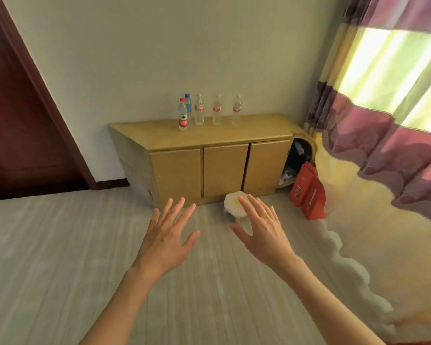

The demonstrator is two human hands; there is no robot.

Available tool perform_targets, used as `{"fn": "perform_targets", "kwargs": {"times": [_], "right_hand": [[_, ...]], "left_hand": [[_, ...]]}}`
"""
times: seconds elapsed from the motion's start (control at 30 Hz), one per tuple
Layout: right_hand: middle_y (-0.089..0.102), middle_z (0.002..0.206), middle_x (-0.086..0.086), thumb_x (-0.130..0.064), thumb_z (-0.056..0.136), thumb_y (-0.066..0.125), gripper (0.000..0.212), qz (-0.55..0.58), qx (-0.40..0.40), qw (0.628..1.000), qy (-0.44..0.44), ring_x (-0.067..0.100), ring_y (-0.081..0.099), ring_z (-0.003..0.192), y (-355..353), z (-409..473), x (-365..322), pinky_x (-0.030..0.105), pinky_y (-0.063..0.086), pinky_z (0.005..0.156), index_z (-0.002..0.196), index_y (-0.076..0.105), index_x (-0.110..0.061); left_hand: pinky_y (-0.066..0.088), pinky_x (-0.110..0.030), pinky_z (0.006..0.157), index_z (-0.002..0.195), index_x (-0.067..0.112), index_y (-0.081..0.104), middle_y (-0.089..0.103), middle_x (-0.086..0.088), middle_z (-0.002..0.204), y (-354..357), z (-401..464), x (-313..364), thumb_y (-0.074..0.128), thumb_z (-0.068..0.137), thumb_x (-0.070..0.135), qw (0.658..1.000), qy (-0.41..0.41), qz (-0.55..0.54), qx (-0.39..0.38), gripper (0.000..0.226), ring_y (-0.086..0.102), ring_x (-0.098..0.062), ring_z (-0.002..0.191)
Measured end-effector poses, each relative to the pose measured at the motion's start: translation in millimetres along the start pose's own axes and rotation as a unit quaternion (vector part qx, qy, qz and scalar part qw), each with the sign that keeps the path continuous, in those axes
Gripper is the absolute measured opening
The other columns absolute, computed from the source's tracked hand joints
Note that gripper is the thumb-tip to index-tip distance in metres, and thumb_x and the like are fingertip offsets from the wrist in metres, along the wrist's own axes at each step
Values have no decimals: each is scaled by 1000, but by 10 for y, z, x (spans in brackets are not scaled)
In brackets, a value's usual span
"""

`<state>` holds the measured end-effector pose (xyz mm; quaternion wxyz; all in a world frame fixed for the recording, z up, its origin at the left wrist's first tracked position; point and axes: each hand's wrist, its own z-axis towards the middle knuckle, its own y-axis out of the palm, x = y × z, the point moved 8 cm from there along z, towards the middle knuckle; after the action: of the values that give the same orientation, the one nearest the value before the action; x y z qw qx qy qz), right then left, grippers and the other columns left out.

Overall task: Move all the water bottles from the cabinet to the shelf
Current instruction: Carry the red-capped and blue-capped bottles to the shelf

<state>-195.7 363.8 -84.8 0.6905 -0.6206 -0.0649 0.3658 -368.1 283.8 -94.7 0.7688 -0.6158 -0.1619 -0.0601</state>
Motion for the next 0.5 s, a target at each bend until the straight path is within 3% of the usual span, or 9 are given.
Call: {"fn": "perform_targets", "kwargs": {"times": [0.23, 0.5], "right_hand": [[17, 153, 6, -48, 90, 44, 65, 13, -32, 999, 9, 22, 10, 141, 475, 1659, 610, 41, 8, 116, 143, 17, -24], [18, 153, 5, -46, 89, 46, 65, 11, -32, 999, -37, 23, 12, 141, 592, 3853, 945, 42, 7, 116, 143, 16, -25]], "left_hand": [[-6, -35, 112, 142, 33, 12, 2, 5, 153, 392, 1585, -578, 8, 74, 64, 1000, -12, 2, -1, 74, -14, -6, 135], [-1, -36, 113, 141, 31, 14, 7, 2, 153, 316, 3520, -1155, 13, 76, 64, 999, -37, -10, 34, 73, -8, -10, 137]]}}
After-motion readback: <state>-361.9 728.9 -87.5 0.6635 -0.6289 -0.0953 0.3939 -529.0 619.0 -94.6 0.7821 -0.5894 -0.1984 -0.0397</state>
